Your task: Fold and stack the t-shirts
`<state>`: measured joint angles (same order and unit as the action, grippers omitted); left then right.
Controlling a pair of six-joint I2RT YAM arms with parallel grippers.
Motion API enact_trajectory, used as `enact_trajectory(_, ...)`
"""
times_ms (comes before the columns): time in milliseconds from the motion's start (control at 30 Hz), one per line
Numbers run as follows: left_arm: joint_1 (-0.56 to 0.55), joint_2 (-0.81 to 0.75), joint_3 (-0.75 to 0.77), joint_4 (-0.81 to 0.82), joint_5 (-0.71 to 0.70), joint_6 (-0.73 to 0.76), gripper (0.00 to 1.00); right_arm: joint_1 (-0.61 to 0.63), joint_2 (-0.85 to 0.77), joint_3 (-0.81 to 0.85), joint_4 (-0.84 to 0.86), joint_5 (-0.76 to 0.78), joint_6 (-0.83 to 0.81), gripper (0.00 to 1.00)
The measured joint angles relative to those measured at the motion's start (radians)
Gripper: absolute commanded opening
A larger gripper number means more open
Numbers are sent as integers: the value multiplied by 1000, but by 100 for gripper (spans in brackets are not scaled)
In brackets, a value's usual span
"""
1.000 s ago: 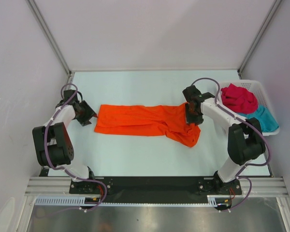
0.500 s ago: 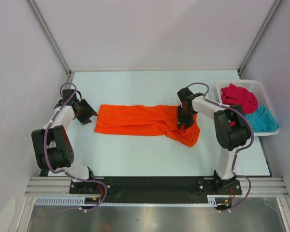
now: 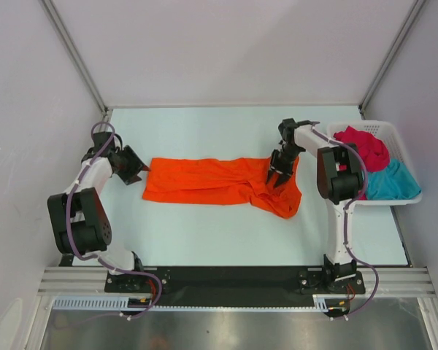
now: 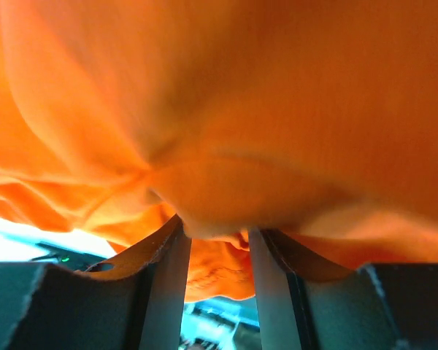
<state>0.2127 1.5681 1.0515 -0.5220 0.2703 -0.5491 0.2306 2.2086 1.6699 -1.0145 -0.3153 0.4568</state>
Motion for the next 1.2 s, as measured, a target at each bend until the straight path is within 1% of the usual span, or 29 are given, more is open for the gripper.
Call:
enact_trajectory(200, 0, 34, 10, 9, 8, 0, 56, -27, 148, 252, -93, -29, 13, 42)
enact_trajectory(467, 0, 50, 40, 7, 8, 0, 55, -51, 253, 476, -49, 13, 13, 42)
enact_trajectory(700, 0, 50, 58, -7, 3, 0, 56, -106, 342, 660, 10, 47, 13, 42)
enact_trajectory(767, 0, 50, 64, -11, 3, 0, 55, -127, 354, 684, 38, 55, 13, 44)
enact_trajectory(967, 0, 63, 90, -14, -5, -1, 55, -164, 354, 701, 71, 79, 4, 44)
enact_trajectory(1200, -20, 167, 84, 32, -7, -35, 56, -131, 326, 688, 69, 125, -32, 45)
